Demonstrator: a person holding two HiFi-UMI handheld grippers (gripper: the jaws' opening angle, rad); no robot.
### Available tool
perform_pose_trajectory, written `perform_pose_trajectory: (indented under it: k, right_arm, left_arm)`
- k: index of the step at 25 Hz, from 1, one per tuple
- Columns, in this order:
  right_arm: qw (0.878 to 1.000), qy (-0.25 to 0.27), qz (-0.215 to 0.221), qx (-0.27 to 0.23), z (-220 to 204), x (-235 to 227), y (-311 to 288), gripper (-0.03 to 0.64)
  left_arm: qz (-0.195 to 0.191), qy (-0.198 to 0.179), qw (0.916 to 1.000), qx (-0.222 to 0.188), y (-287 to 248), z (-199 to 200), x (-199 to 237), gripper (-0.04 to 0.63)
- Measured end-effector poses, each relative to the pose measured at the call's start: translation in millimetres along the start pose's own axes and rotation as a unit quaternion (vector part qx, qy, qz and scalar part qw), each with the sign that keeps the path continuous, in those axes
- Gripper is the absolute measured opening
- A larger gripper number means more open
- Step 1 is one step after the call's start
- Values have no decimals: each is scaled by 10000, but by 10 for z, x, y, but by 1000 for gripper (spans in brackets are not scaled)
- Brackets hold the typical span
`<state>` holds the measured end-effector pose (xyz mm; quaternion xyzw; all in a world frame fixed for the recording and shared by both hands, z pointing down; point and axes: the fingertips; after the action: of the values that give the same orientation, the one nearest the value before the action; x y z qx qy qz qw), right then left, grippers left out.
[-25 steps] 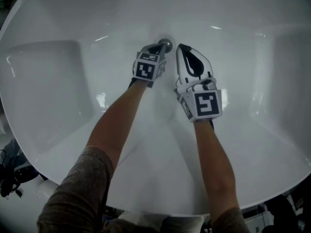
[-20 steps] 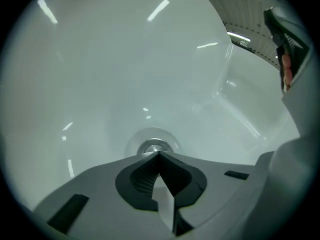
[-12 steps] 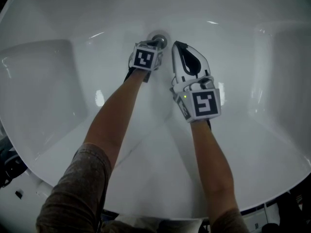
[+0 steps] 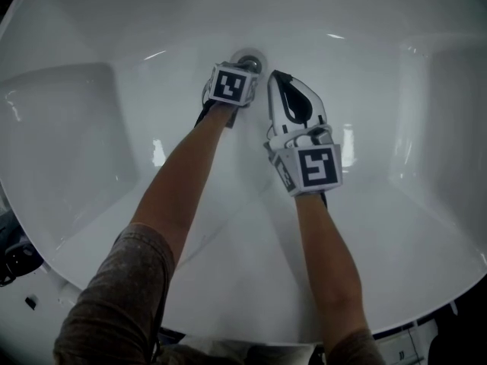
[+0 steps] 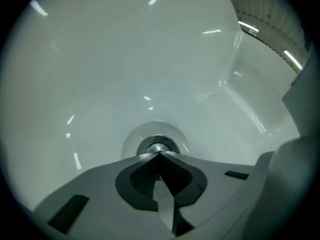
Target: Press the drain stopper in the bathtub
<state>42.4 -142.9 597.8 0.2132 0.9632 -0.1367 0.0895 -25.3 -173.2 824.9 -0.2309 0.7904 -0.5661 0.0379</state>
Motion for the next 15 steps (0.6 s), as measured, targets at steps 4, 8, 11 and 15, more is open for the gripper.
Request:
perform_pose_trajectory:
  k: [4, 8, 11, 15]
  right_arm:
    - [10000, -31, -14, -6, 14, -11, -2, -2]
    - [10000, -23, 2, 26, 1, -8, 13, -2]
    - [10000, -20, 12, 43, 19, 2, 33, -2]
    - [9999, 99, 91, 90, 128, 84, 74, -2]
  left_arm:
    - [-127, 84, 9998, -84, 23, 24, -7, 5]
    - [-23, 224, 9992, -325, 69, 30, 6, 5]
    - [-40, 276, 9988, -393, 102, 50, -18, 3]
    - [-156, 516, 9983, -216, 198, -65, -123, 3]
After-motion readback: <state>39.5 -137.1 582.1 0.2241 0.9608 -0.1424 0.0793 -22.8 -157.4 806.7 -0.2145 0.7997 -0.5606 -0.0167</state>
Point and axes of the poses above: the fingertips, and each gripper's own axes: y backward along the fingers, x to its left, z out of its top, and after that the axes turned 6 degrees about y, right-handed
